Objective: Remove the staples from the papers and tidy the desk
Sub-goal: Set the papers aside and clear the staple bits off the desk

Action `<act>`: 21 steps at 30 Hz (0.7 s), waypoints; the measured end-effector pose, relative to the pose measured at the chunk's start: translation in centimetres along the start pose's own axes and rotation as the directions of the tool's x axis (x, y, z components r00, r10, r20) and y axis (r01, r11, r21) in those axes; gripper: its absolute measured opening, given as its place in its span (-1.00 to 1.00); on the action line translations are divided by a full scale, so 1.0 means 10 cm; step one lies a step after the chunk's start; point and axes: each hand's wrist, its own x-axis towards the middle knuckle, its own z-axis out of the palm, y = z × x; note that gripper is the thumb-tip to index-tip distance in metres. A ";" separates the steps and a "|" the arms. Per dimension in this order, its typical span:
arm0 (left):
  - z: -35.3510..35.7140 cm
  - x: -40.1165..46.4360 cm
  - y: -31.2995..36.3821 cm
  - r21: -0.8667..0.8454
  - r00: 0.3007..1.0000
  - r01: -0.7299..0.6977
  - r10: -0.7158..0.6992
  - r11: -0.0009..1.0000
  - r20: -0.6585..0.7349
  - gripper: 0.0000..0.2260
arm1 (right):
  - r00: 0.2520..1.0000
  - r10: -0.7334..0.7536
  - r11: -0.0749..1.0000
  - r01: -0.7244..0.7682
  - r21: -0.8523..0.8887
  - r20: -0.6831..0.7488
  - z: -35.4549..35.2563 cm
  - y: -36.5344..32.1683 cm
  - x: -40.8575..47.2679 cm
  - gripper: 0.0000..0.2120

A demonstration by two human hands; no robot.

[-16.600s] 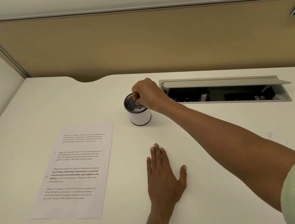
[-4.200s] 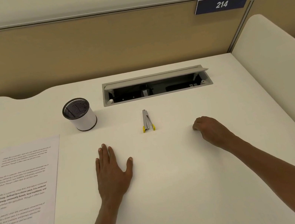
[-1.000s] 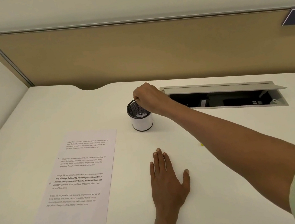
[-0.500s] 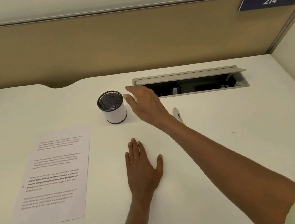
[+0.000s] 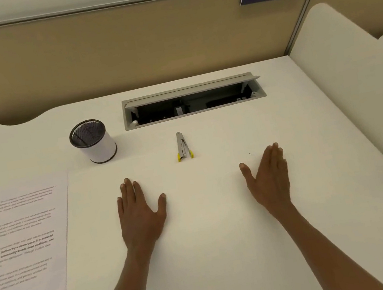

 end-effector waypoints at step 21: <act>-0.02 0.01 0.01 -0.006 1.000 0.014 -0.014 1.000 0.003 -0.19 | 0.931 -0.291 0.956 0.272 0.112 0.222 0.12 0.04 0.42 -0.13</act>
